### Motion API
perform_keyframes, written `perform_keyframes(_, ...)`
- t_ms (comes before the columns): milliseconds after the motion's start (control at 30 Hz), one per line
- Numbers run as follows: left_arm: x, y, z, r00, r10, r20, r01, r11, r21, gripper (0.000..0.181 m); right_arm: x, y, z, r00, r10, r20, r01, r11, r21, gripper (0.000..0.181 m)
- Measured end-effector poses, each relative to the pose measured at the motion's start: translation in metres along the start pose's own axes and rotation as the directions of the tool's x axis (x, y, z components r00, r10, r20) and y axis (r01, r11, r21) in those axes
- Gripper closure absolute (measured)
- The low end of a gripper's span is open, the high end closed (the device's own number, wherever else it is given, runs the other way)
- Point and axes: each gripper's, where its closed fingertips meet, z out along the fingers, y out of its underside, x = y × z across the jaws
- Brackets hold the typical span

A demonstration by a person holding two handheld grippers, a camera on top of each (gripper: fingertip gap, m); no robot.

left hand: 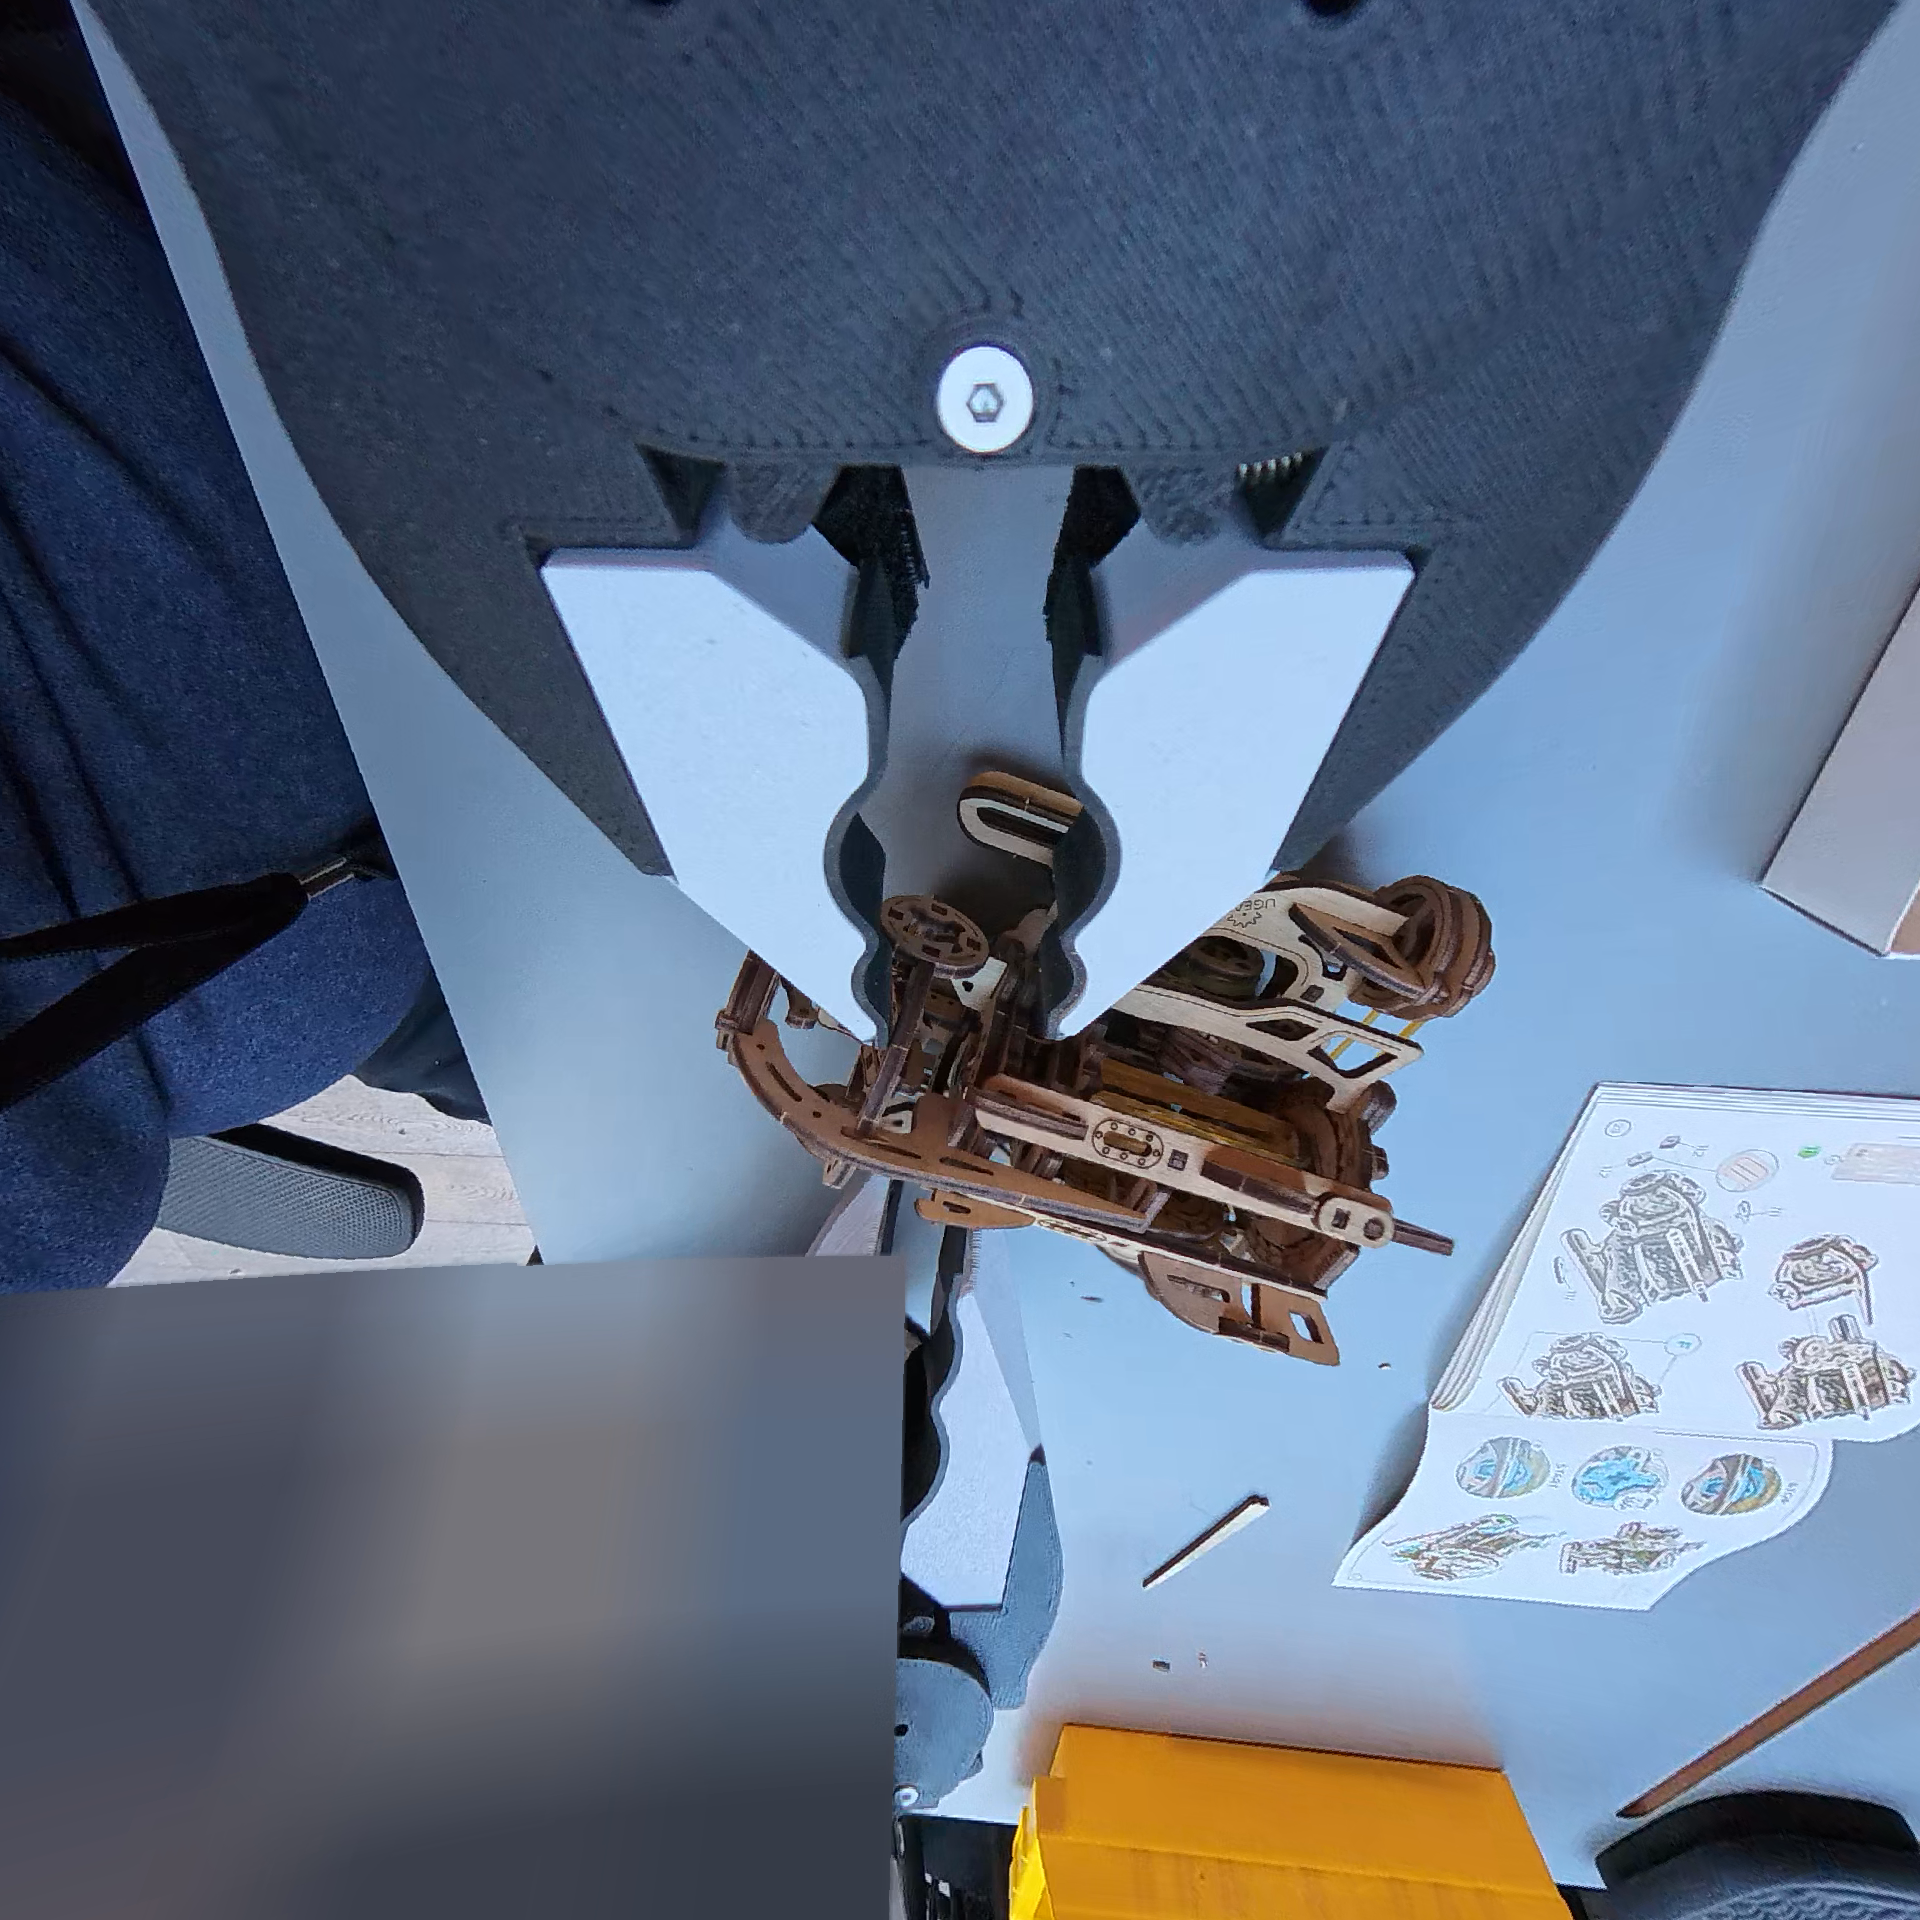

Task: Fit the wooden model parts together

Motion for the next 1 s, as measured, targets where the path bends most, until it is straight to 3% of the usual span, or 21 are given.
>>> perform_keyframes(1000, 0.0002, -0.0007, 0.0019, 1.0, 0.007, 0.0, -0.007, 1.0, 0.005, 0.156, 0.0023, 0.0057, 0.0023, 0.998, -0.057, -0.022, 0.056, 0.997, -0.045, 0.175)
